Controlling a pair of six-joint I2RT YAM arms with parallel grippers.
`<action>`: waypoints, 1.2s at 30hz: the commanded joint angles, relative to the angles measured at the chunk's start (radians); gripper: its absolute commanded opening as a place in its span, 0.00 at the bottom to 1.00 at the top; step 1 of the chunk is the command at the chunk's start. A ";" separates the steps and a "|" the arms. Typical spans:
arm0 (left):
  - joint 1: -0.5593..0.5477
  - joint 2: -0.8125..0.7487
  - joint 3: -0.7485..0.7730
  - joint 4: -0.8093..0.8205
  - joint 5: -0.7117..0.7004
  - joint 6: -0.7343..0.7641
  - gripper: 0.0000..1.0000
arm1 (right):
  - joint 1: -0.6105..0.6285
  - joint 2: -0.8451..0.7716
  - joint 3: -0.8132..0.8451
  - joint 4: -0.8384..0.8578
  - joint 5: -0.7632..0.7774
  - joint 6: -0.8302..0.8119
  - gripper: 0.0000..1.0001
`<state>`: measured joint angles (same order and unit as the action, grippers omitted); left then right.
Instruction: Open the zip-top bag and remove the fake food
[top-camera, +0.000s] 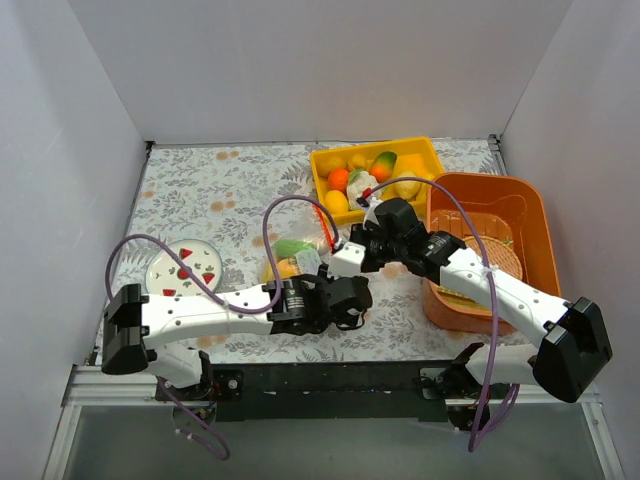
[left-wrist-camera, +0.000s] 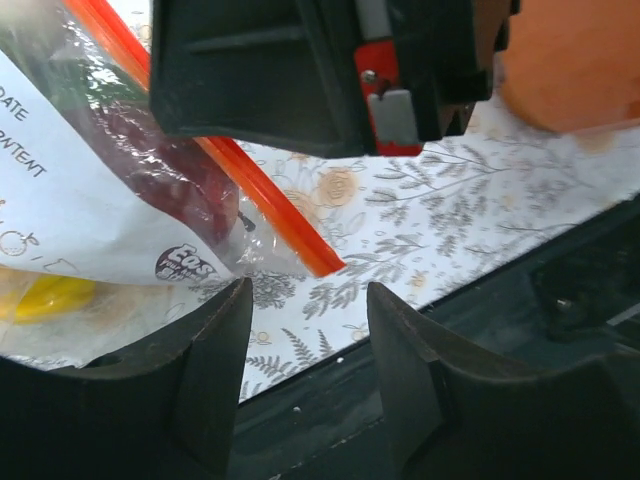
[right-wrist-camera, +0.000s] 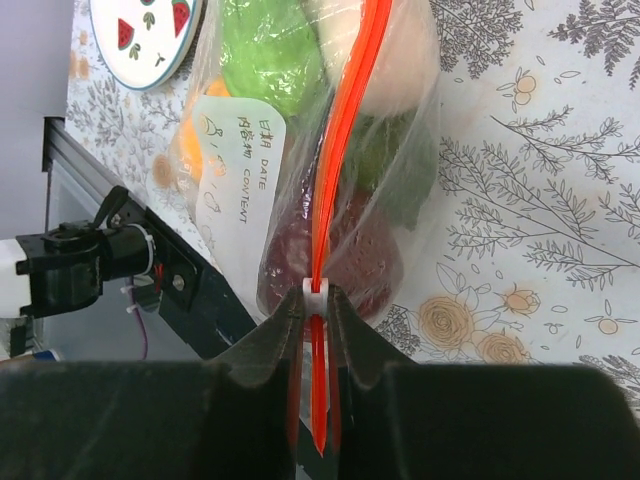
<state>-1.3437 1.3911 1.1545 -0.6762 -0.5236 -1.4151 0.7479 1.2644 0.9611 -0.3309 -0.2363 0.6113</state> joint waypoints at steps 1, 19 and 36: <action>-0.043 0.069 0.102 -0.140 -0.200 -0.062 0.49 | 0.008 0.001 0.060 0.004 -0.014 0.045 0.02; -0.136 0.292 0.358 -0.390 -0.401 -0.076 0.38 | 0.034 -0.008 0.093 -0.023 -0.017 0.085 0.01; -0.195 0.332 0.442 -0.485 -0.438 -0.071 0.46 | 0.039 0.004 0.103 -0.019 -0.015 0.097 0.01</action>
<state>-1.5360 1.7363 1.6016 -1.1942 -0.9054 -1.5162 0.7769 1.2678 1.0107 -0.3691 -0.2413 0.6956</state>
